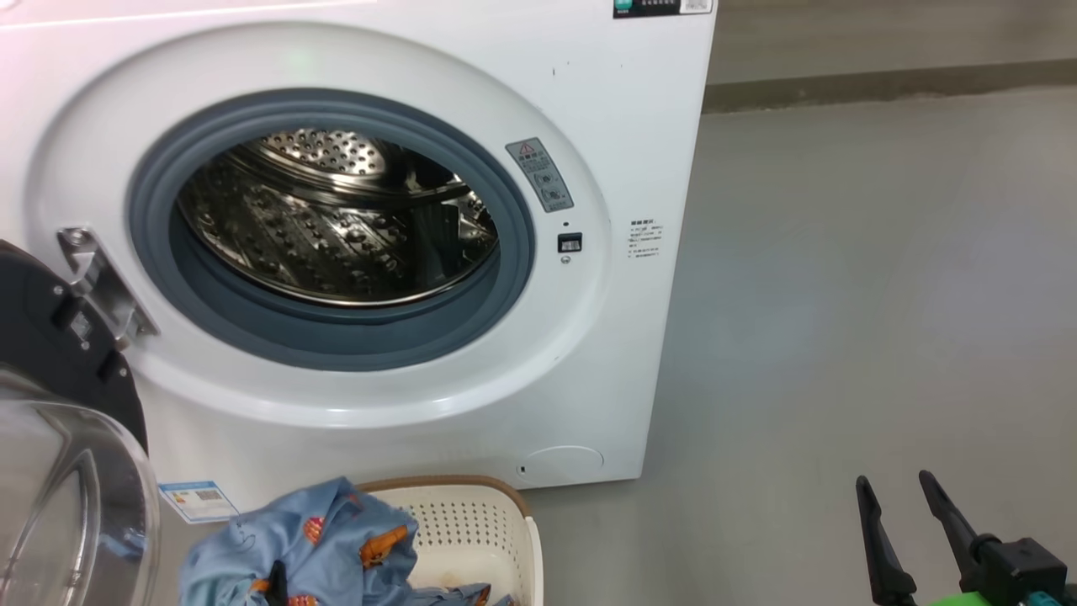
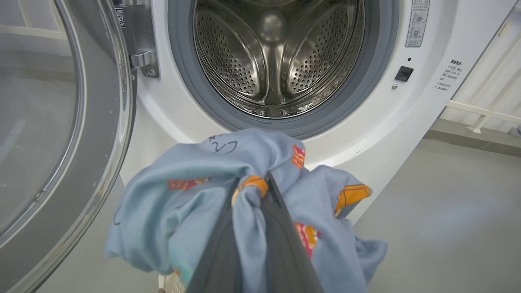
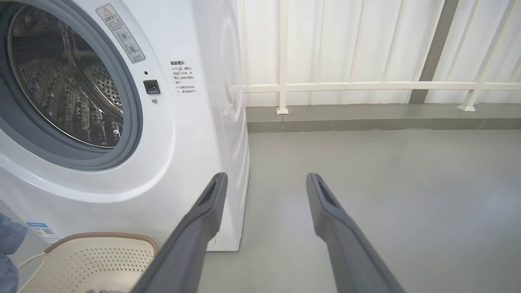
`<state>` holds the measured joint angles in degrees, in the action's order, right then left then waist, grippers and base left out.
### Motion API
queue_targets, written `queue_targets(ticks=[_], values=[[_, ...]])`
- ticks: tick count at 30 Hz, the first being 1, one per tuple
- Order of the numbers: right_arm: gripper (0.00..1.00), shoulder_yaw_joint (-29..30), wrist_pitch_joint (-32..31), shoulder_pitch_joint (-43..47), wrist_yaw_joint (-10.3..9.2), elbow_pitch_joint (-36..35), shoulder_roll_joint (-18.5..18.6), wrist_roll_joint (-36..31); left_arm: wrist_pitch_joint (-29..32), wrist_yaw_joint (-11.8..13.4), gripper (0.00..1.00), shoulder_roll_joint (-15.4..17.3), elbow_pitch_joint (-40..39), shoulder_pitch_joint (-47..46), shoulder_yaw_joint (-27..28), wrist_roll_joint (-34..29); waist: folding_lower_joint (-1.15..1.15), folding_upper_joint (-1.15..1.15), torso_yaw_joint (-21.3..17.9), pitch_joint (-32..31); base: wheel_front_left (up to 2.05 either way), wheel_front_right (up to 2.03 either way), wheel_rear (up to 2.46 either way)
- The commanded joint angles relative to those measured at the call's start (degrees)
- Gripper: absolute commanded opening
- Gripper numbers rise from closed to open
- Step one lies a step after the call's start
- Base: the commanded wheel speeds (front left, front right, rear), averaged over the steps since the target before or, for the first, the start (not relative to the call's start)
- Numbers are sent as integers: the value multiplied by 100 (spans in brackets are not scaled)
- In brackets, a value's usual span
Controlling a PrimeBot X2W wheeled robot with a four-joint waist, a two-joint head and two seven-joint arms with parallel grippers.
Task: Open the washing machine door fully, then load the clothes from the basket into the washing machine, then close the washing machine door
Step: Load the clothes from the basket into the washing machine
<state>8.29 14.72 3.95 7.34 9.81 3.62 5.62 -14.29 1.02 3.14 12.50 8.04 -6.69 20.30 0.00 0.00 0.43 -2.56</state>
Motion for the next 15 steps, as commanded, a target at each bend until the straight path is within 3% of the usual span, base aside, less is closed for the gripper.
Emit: queue_targets(ticks=[1,15], values=[[100,-119,28,-1,14,-136,89,-9,-71,56,0,-5,-222,-91,203,-47,0,0,34,-78,0,0,0],[100,-237,28,13,14,-109,143,6,-71,114,0,-15,-445,119,193,-39,0,0,12,-193,0,0,0]])
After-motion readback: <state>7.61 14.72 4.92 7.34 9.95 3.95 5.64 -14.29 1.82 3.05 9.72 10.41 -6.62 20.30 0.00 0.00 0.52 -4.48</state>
